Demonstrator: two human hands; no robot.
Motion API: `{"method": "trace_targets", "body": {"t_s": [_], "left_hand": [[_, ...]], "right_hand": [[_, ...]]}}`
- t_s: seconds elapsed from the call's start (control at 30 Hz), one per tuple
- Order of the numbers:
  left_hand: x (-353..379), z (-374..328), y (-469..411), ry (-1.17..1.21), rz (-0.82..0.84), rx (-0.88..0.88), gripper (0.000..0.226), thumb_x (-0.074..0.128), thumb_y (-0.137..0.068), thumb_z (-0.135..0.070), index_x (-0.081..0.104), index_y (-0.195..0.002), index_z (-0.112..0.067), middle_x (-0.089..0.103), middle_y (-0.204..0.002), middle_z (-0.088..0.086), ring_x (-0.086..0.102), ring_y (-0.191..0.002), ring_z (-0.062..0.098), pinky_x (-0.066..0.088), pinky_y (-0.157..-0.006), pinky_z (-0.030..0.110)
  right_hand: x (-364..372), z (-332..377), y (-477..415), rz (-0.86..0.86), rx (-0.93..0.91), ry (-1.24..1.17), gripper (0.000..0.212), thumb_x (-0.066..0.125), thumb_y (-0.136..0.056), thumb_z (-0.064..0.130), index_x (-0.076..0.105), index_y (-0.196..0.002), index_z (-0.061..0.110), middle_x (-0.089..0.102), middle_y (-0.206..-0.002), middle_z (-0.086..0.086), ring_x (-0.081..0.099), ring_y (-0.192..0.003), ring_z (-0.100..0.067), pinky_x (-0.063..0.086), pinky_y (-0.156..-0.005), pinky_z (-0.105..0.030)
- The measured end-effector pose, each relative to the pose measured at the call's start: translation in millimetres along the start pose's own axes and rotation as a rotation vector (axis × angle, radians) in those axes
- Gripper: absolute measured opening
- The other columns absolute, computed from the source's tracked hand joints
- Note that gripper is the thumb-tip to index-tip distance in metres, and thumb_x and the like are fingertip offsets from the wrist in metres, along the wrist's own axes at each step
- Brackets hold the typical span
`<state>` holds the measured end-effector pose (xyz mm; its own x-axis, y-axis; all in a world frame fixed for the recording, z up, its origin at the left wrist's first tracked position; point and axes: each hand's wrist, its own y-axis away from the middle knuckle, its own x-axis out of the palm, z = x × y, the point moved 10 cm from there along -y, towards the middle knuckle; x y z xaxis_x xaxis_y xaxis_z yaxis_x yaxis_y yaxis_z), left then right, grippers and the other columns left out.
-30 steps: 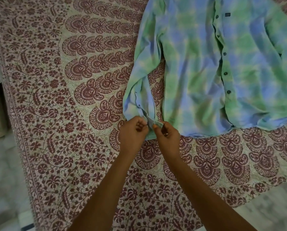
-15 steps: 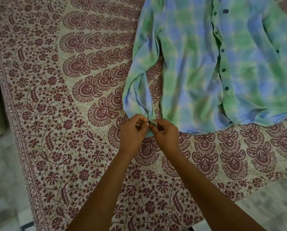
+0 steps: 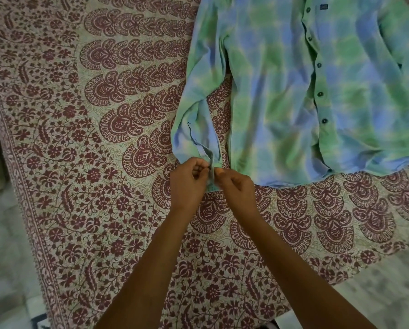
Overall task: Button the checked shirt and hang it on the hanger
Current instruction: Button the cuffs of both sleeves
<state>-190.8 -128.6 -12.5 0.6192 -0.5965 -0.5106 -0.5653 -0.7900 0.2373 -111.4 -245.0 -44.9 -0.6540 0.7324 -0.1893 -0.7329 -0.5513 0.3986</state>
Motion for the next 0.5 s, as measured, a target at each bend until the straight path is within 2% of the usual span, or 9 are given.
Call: {"method": "trace_targets", "body": {"t_s": [0.07,0.17,0.23,0.3,0.37,0.43,0.5], "left_hand": [[1,3,-2,0.029,0.008,-0.021,0.009,0.063,-0.081,-0.001,0.068,-0.087,-0.005,0.064,-0.077,-0.003,0.057,-0.065,-0.004,0.044,-0.062,0.000],[5,7,-2,0.058,0.042,-0.056,0.011,0.063,-0.080,-0.001,0.069,-0.087,-0.007,0.066,-0.078,-0.002,0.059,-0.064,-0.003,0.046,-0.063,0.002],[7,10,-2,0.091,0.062,-0.098,0.012,0.062,-0.082,-0.001,0.070,-0.088,-0.007,0.069,-0.081,0.003,0.062,-0.069,0.001,0.051,-0.067,0.010],[9,14,-1,0.145,0.076,-0.171,0.013,0.059,-0.085,-0.003,0.070,-0.085,-0.010,0.070,-0.082,0.007,0.066,-0.072,0.015,0.055,-0.072,0.026],[13,16,2,0.214,0.102,-0.247,0.015,0.059,-0.086,-0.009,0.069,-0.077,-0.015,0.069,-0.076,0.003,0.067,-0.074,0.023,0.055,-0.072,0.035],[18,16,3,0.265,0.126,-0.283,0.011,0.063,-0.084,-0.014,0.069,-0.075,-0.017,0.068,-0.073,0.001,0.066,-0.072,0.019,0.056,-0.070,0.032],[19,15,2,0.305,0.108,-0.295,0.006,0.065,-0.083,-0.015,0.070,-0.079,-0.012,0.068,-0.074,0.002,0.065,-0.068,0.013,0.055,-0.063,0.021]], "right_hand": [[-2,-4,-4,0.006,0.032,-0.065,0.038,0.050,-0.092,0.029,0.068,-0.084,-0.004,0.065,-0.081,-0.030,0.061,-0.077,-0.042,0.052,-0.073,-0.048],[-3,-4,-9,0.022,0.028,-0.064,0.015,0.057,-0.088,0.006,0.069,-0.090,-0.003,0.069,-0.085,-0.022,0.063,-0.074,-0.024,0.050,-0.071,-0.037],[-4,-6,-10,0.011,0.042,-0.060,0.012,0.060,-0.083,0.000,0.069,-0.090,-0.001,0.069,-0.085,-0.016,0.063,-0.076,-0.018,0.051,-0.073,-0.028],[-7,-2,-8,-0.042,0.013,0.017,0.008,0.064,-0.081,0.003,0.069,-0.087,0.002,0.070,-0.083,-0.013,0.064,-0.073,-0.014,0.052,-0.070,-0.020],[-11,13,-4,-0.119,-0.100,0.232,0.007,0.066,-0.082,0.010,0.069,-0.087,0.008,0.071,-0.083,-0.008,0.064,-0.071,-0.013,0.051,-0.066,-0.021],[-10,28,2,-0.192,-0.225,0.454,0.006,0.065,-0.083,0.018,0.069,-0.085,0.013,0.069,-0.083,-0.003,0.062,-0.069,-0.015,0.047,-0.059,-0.027],[-8,38,6,-0.241,-0.293,0.543,0.007,0.063,-0.085,0.022,0.068,-0.084,0.017,0.068,-0.082,0.000,0.061,-0.066,-0.014,0.040,-0.054,-0.025]]}}
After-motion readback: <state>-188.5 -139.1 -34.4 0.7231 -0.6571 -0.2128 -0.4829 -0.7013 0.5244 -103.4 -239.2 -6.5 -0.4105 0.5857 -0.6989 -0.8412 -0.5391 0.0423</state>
